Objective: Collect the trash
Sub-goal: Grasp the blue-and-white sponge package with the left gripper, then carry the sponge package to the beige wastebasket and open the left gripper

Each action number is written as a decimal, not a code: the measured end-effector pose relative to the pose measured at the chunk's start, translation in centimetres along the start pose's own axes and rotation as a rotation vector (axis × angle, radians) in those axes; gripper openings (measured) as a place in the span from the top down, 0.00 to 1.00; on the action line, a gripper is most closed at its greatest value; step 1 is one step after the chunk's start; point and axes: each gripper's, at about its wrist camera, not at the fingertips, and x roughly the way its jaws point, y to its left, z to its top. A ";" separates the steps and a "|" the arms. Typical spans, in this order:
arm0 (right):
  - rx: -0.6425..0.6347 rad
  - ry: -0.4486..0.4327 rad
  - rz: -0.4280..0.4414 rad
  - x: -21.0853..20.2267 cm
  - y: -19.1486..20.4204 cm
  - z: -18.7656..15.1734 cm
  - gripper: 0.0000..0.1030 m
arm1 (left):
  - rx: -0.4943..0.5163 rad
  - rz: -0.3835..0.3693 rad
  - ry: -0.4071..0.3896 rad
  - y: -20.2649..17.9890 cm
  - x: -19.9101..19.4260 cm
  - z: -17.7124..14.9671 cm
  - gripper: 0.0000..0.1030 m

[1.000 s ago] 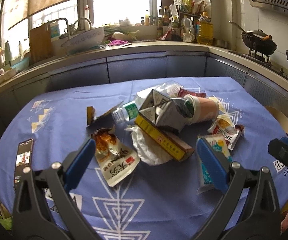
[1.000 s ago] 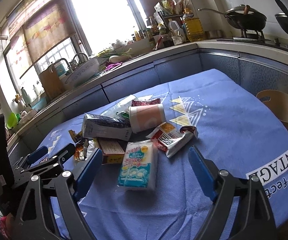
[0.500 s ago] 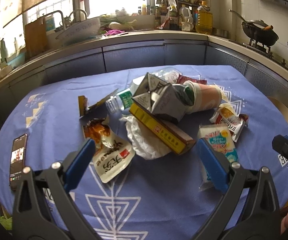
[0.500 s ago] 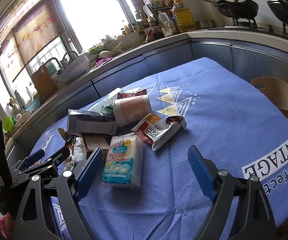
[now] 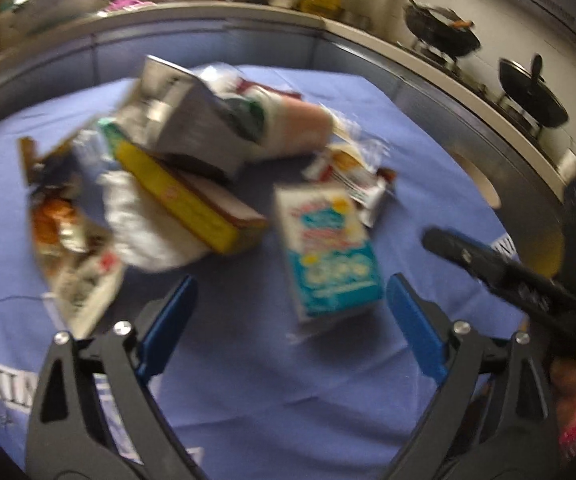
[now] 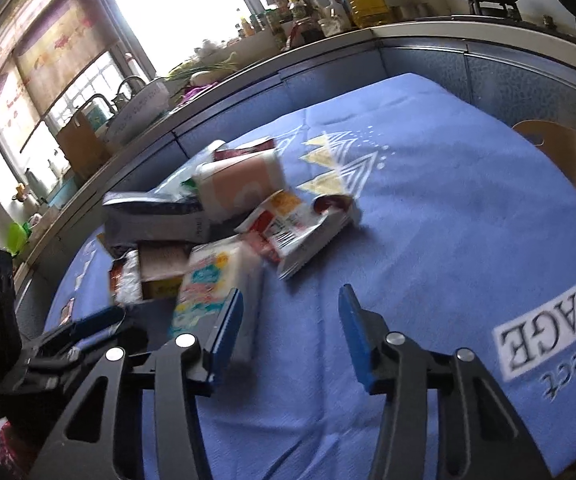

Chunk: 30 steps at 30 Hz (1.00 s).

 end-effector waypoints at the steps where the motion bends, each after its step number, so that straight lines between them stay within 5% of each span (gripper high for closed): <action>1: -0.005 0.010 -0.006 0.3 -0.3 0.3 0.53 | 0.005 -0.001 0.015 -0.3 0.5 0.1 0.12; 10: -0.020 0.125 0.038 5.4 -3.0 5.3 0.48 | 0.123 0.113 0.115 -4.2 6.2 1.0 0.12; 13: -0.003 0.149 0.062 7.2 -3.4 6.1 0.44 | 0.116 0.153 0.121 -4.0 6.8 1.1 0.38; 14: -0.007 0.138 0.072 7.4 -3.3 6.2 0.44 | 0.114 0.155 0.121 -3.9 6.7 1.2 0.39; 16: -0.051 0.146 0.080 7.6 -2.7 6.1 0.52 | 0.091 0.140 0.126 -3.5 6.3 1.4 0.40; 17: -0.065 0.151 0.092 7.6 -2.5 5.9 0.72 | 0.089 0.139 0.125 -3.1 5.9 1.2 0.40; 18: -0.076 0.159 0.108 7.4 -2.2 5.5 0.76 | 0.094 0.139 0.120 -3.1 5.6 1.1 0.40; 25: -0.025 0.059 0.117 2.5 -4.8 4.0 0.86 | 0.208 0.104 0.069 -5.5 3.9 1.1 0.40; 30: 0.121 -0.078 0.067 -2.1 -11.0 5.0 0.88 | 0.299 0.002 0.086 -9.5 5.8 3.7 0.40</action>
